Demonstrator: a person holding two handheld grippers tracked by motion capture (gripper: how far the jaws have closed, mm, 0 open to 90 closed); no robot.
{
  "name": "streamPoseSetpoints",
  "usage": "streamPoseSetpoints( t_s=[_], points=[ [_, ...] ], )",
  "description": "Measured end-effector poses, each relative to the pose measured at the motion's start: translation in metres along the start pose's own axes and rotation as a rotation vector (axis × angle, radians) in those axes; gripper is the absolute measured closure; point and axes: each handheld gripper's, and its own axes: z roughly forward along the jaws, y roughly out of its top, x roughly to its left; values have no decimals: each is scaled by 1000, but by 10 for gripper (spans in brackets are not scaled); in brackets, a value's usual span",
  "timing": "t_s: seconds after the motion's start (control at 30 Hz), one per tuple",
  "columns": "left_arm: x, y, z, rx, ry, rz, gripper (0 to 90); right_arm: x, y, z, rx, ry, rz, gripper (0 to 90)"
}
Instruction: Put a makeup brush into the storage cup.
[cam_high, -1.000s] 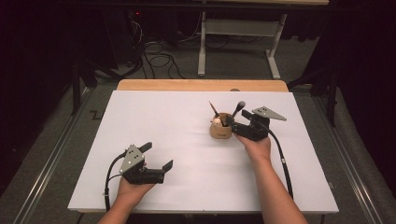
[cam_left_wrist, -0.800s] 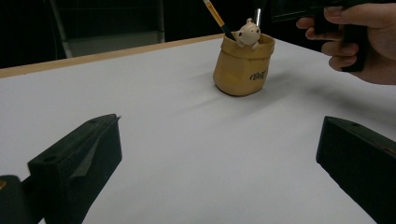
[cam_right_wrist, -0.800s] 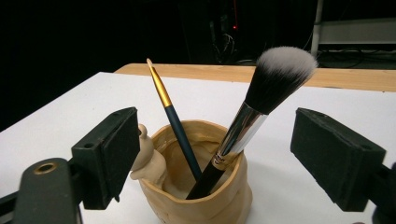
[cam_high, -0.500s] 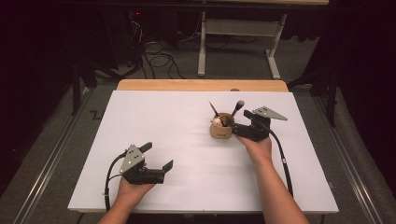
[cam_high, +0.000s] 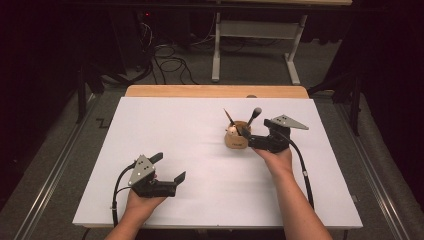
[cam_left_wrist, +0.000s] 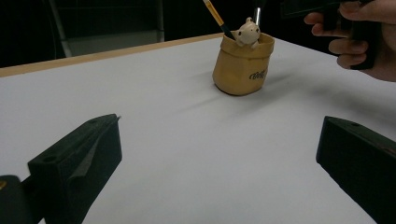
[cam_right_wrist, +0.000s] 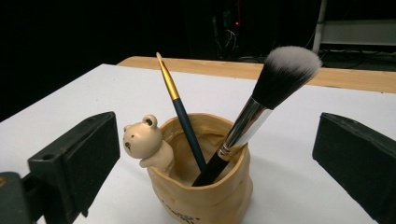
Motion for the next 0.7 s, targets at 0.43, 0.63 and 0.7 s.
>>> streamPoseSetpoints(
  t_s=[0.43, 0.63, 0.7],
  points=[
    [1, 0, 1, 3, 6, -1, 10, 6, -5, -17, -7, 26, -27, 7],
    [2, 1, 1, 3, 7, -5, 10, 5, -7, -33, -7, 24, -51, 7],
    [2, 1, 1, 5, 6, -7, 10, 5, -8, -38, -10, 24, -57, 7]
  ],
)
